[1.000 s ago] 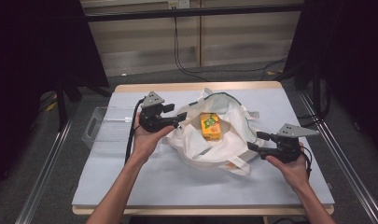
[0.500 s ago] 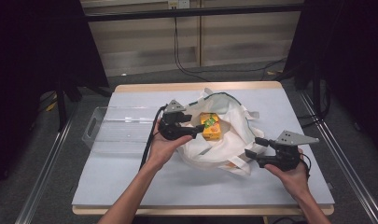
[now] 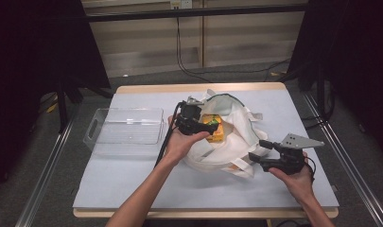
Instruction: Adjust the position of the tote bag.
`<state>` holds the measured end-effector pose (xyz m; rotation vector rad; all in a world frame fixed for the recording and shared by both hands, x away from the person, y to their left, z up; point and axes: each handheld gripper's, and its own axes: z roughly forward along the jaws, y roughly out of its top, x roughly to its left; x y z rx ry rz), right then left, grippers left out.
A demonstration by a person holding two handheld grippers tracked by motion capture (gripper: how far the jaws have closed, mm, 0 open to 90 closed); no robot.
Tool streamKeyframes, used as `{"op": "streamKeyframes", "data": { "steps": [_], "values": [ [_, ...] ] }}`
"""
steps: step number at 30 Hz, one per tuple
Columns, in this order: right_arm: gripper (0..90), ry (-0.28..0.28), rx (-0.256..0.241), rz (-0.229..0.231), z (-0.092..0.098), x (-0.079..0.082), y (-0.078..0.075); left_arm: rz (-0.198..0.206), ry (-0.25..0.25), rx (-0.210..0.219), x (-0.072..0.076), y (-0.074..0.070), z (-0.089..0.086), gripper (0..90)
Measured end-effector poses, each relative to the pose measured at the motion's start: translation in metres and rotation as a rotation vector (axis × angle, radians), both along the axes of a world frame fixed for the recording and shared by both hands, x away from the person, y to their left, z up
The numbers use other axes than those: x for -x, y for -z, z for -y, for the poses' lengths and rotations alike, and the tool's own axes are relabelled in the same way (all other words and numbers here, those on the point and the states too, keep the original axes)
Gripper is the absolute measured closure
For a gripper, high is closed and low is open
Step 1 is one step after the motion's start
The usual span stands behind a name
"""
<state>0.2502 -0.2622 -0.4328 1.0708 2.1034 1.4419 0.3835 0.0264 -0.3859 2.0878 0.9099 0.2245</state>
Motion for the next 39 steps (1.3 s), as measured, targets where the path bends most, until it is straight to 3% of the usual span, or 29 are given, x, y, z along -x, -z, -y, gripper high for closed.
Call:
{"op": "streamKeyframes", "data": {
  "steps": [1, 3, 4, 7, 9, 10, 12, 13, 17, 19, 22, 23, 27, 29, 32, 33, 34, 39],
  "values": [
    [33.2, 0.001, 0.0, 0.002, 0.0, 0.0, 0.0, -0.012, -0.01, -0.026, -0.002, 0.004, 0.005, 19.8],
    [33.1, 0.002, 0.001, 0.001, 0.0, -0.001, 0.0, -0.024, -0.02, -0.025, -0.004, 0.008, 0.008, 19.7],
    [33.0, 0.002, 0.001, 0.001, 0.0, 0.0, 0.0, -0.035, -0.049, -0.052, -0.006, 0.015, 0.013, 19.1],
    [32.9, -0.004, 0.003, 0.004, 0.001, 0.0, 0.0, -0.063, -0.055, -0.067, -0.009, 0.023, 0.019, 15.1],
    [32.7, 0.004, 0.0, 0.001, 0.001, 0.0, 0.0, -0.069, -0.061, -0.069, -0.01, 0.028, 0.022, 13.5],
    [32.7, -0.002, 0.001, 0.0, 0.001, 0.0, 0.001, -0.064, -0.075, -0.092, -0.011, 0.031, 0.024, 12.4],
    [32.7, 0.001, -0.002, -0.004, 0.002, 0.0, 0.001, -0.076, -0.075, -0.077, -0.013, 0.035, 0.026, 11.1],
    [32.6, 0.001, 0.002, -0.002, 0.002, 0.0, 0.001, -0.084, -0.121, -0.087, -0.014, 0.039, 0.029, 11.0],
    [32.5, 0.001, 0.001, -0.005, 0.003, -0.001, 0.002, -0.089, -0.15, -0.109, -0.018, 0.043, 0.032, 10.9],
    [32.4, 0.0, 0.002, -0.01, 0.002, -0.002, 0.003, -0.116, -0.182, -0.115, -0.021, 0.046, 0.035, 11.6],
    [32.3, -0.004, 0.007, -0.006, 0.002, -0.002, 0.003, -0.105, -0.174, -0.124, -0.021, 0.048, 0.038, 11.0],
    [32.3, -0.004, 0.007, -0.006, 0.002, -0.002, 0.003, -0.125, -0.175, -0.123, -0.024, 0.05, 0.038, 10.9],
    [32.2, -0.004, 0.002, -0.01, 0.003, -0.003, 0.003, -0.142, -0.179, -0.112, -0.026, 0.053, 0.041, 8.8],
    [32.1, -0.008, 0.004, -0.012, 0.002, -0.003, 0.004, -0.152, -0.177, -0.13, -0.028, 0.057, 0.048, 8.7],
    [32.1, -0.015, 0.004, -0.013, 0.002, -0.003, 0.004, -0.134, -0.214, -0.163, -0.026, 0.058, 0.053, 8.4],
    [32.1, -0.014, 0.002, -0.016, 0.002, -0.003, 0.005, -0.139, -0.201, -0.173, -0.027, 0.06, 0.053, 8.1],
    [32.1, -0.013, 0.003, -0.017, 0.002, -0.003, 0.005, -0.138, -0.211, -0.156, -0.026, 0.062, 0.055, 7.6],
    [32.0, -0.02, 0.007, -0.021, 0.003, -0.004, 0.006, -0.127, -0.211, -0.2, -0.025, 0.066, 0.061, 6.9]
  ]
}}
